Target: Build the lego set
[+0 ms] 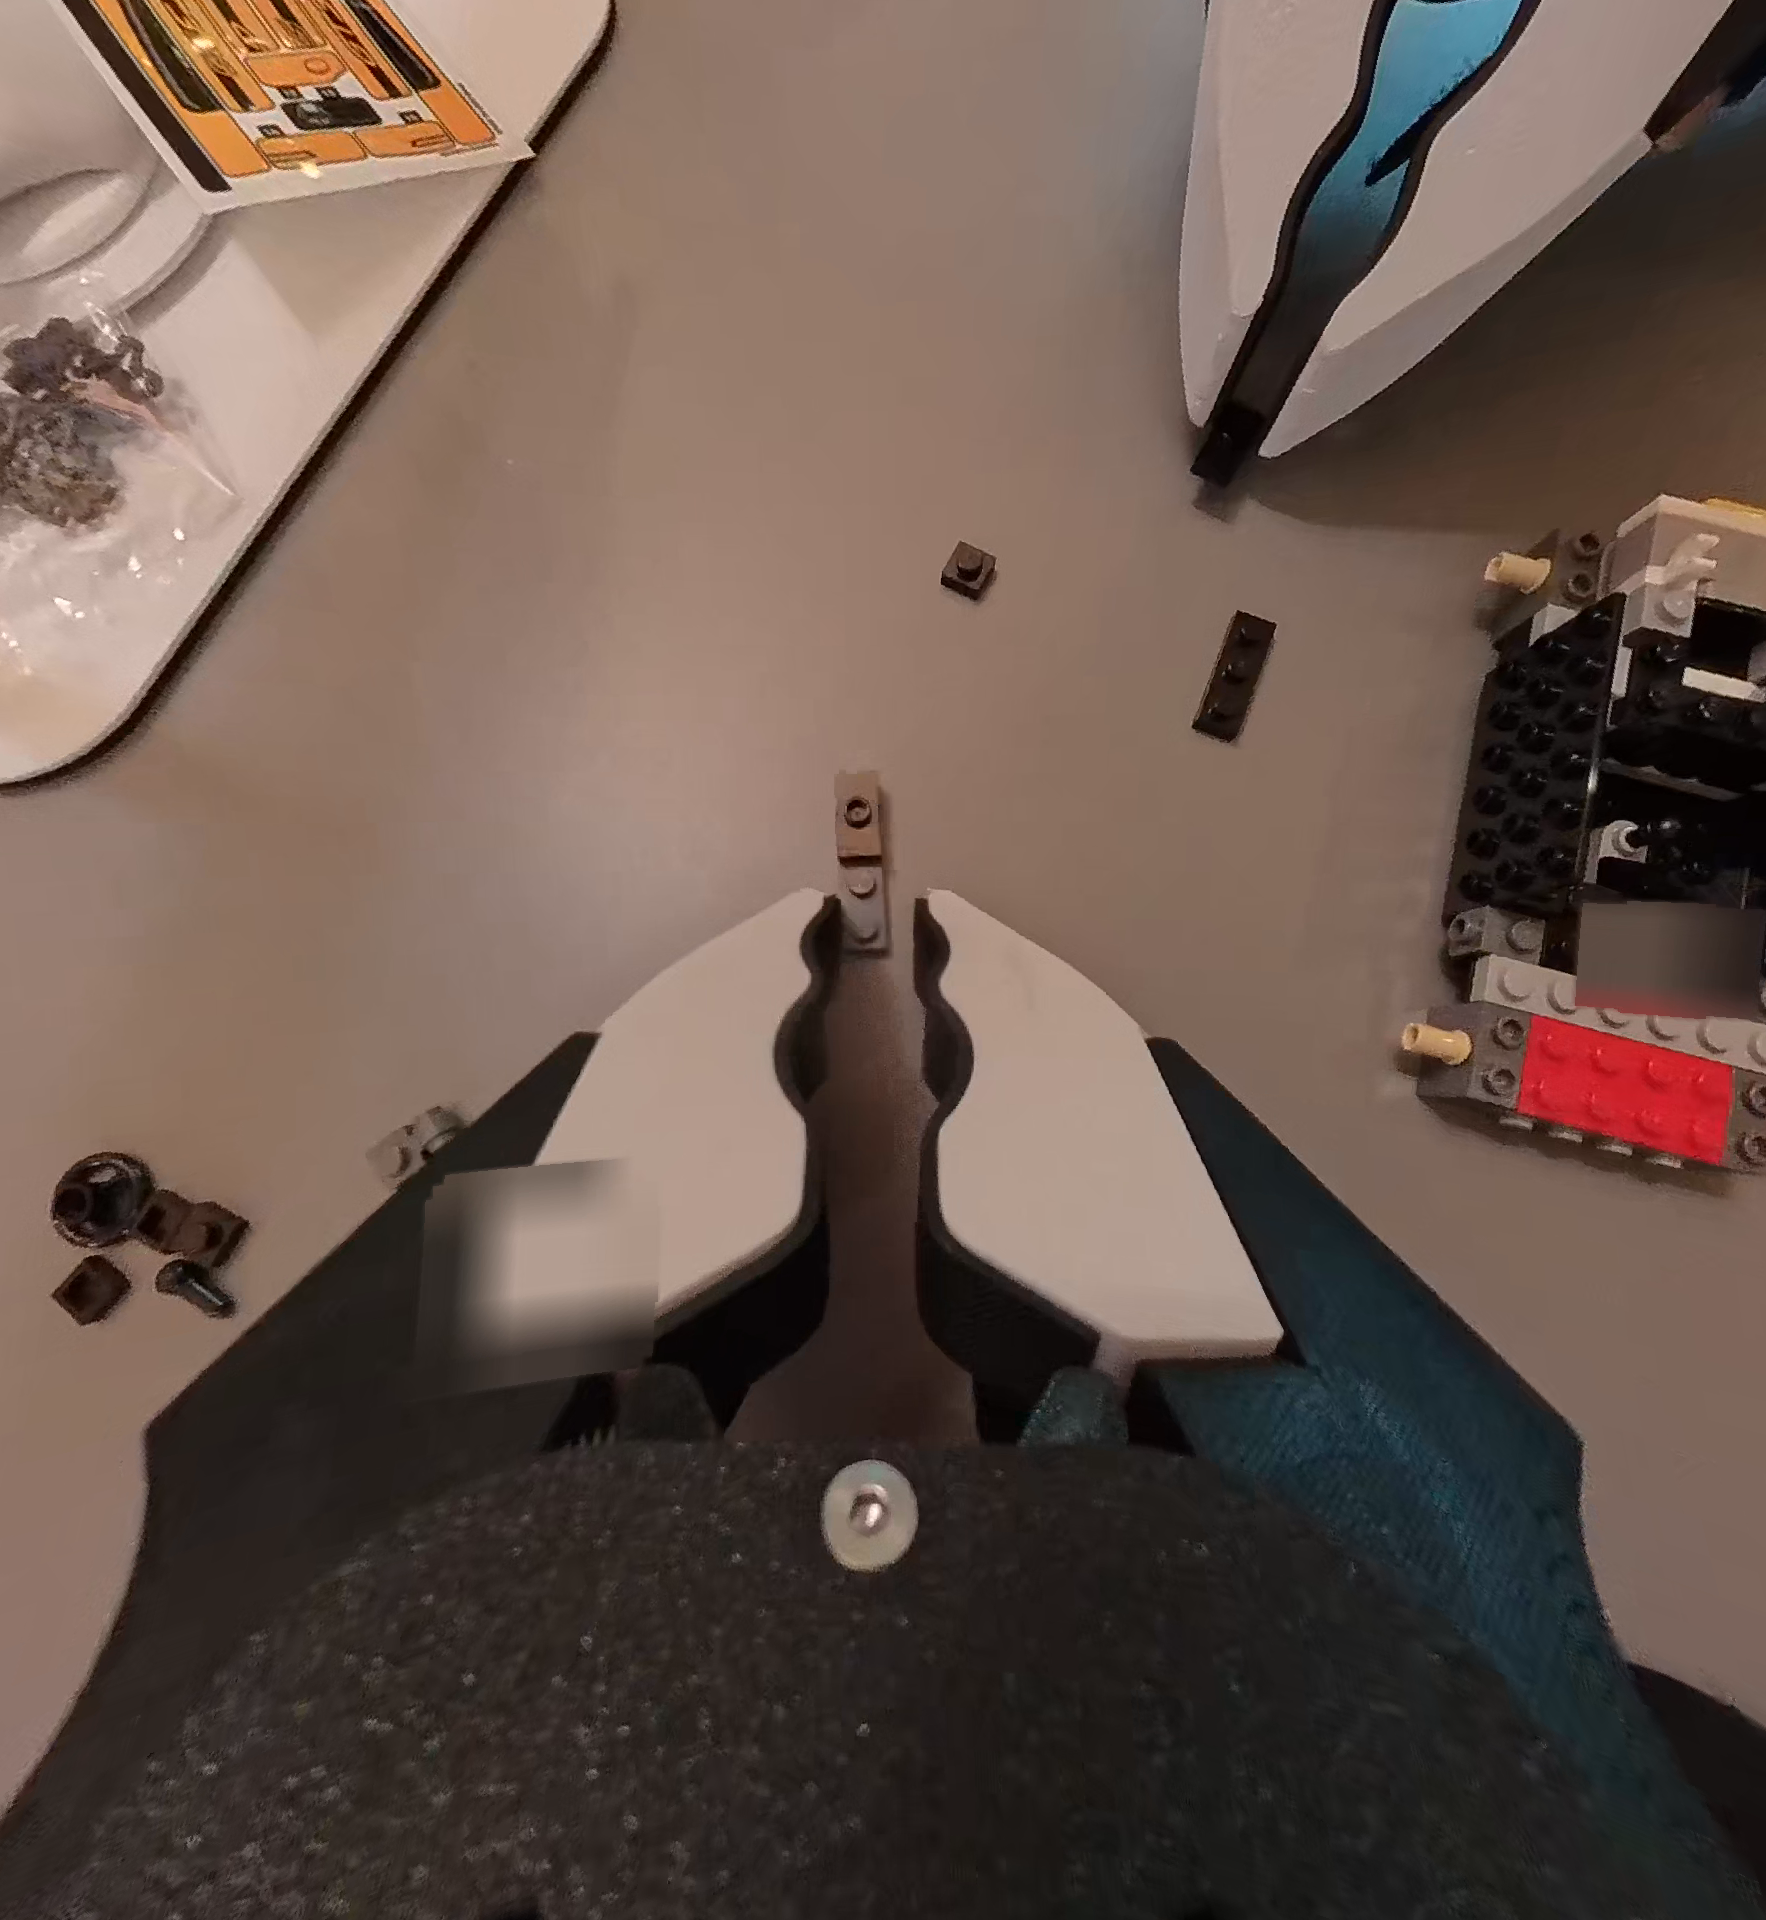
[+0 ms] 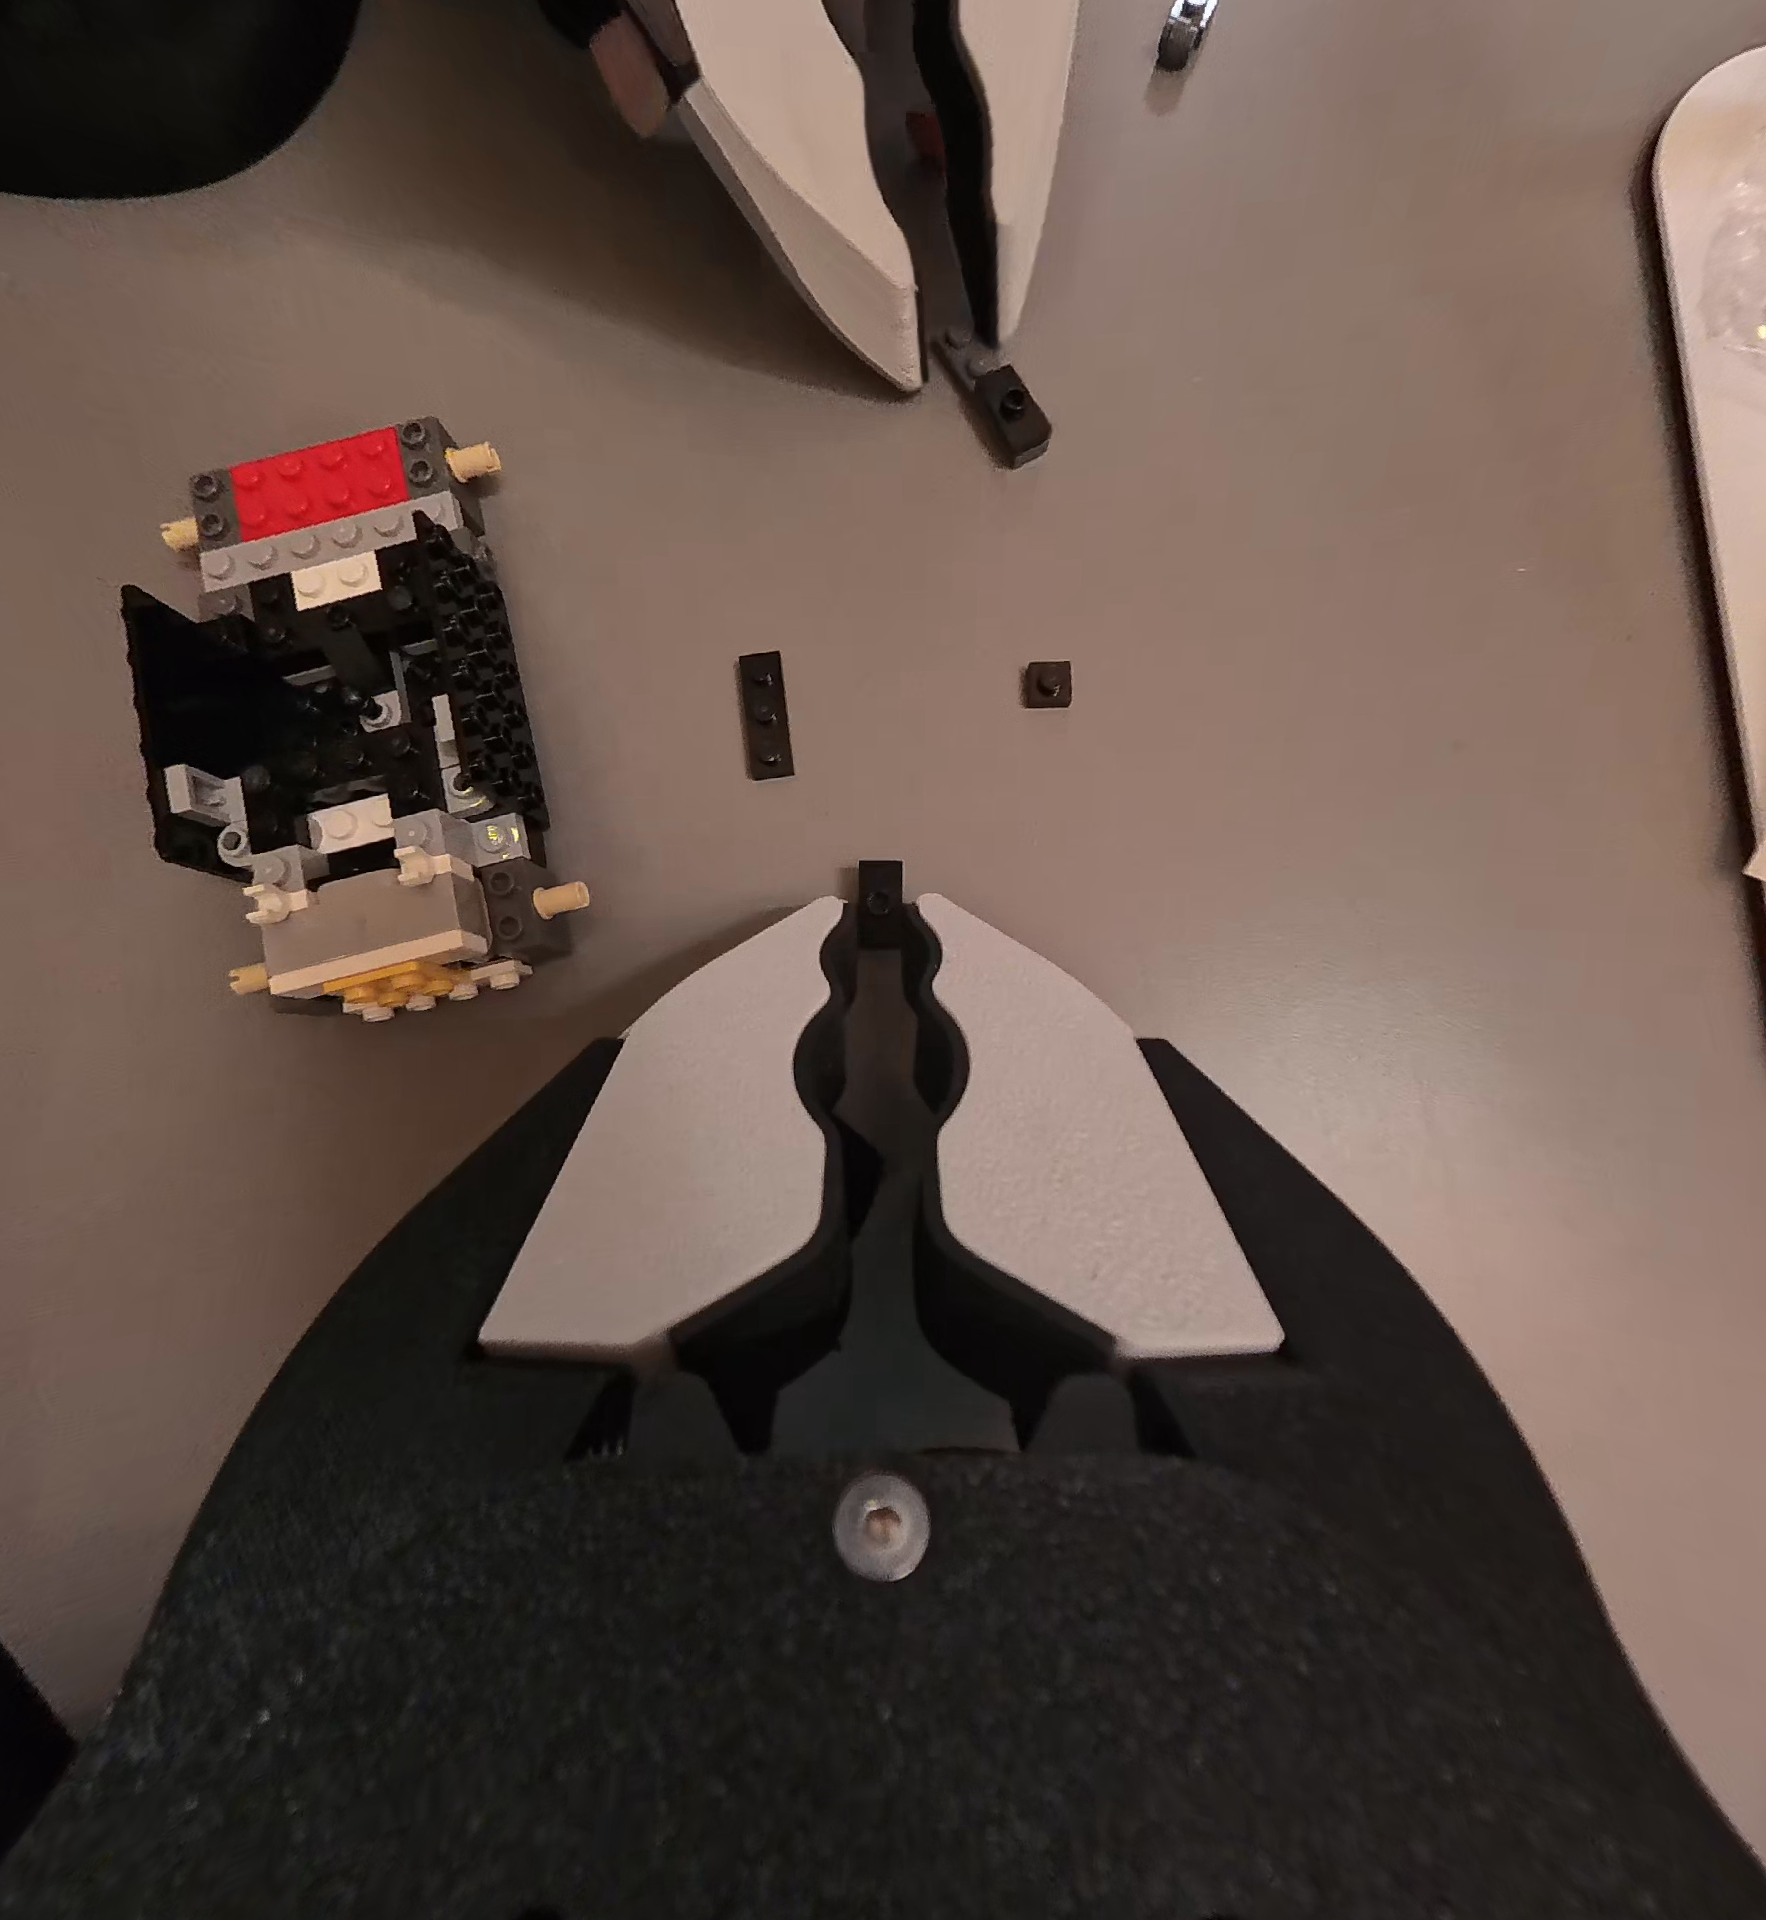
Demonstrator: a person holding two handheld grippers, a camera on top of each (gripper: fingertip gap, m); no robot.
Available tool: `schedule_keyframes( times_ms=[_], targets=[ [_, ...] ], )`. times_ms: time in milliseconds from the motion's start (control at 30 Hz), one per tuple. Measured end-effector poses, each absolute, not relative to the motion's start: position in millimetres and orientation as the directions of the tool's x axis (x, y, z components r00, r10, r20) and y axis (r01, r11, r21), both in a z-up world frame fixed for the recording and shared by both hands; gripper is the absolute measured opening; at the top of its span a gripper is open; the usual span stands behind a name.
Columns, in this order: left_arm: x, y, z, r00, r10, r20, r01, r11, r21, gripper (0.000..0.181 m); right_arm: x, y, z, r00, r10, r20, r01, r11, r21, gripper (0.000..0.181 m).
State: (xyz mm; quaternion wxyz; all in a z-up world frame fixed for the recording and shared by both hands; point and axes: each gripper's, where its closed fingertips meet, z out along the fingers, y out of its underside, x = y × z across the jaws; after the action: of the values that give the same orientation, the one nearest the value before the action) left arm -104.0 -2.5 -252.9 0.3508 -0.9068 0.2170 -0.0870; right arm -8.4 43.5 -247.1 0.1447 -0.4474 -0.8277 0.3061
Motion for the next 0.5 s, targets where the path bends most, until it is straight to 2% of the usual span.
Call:
schedule_keyframes(
  times_ms=[67, 300, 500],
  targets=[
    [-102.1, -2.6, -253.1, 0.892, -0.452, 0.007, -0.332, -0.665, -0.669, 0.008, -8.4, 43.3, -246.6, -0.558, 0.829, -0.033, 0.651, 0.412, -0.638, 0.007],
    [-95.2, -6.8, -253.1, 0.889, -0.458, 0.001, -0.343, -0.668, -0.661, 0.008, -9.3, 42.5, -241.5, -0.557, 0.83, -0.026, 0.637, 0.407, -0.655, 0.007],
    [-96.7, -6.6, -253.1, 0.927, -0.374, -0.02, -0.299, -0.707, -0.641, 0.008, -10.4, 41.3, -239.9, -0.558, 0.83, -0.022, 0.629, 0.405, -0.664, 0.007]
  ],
)
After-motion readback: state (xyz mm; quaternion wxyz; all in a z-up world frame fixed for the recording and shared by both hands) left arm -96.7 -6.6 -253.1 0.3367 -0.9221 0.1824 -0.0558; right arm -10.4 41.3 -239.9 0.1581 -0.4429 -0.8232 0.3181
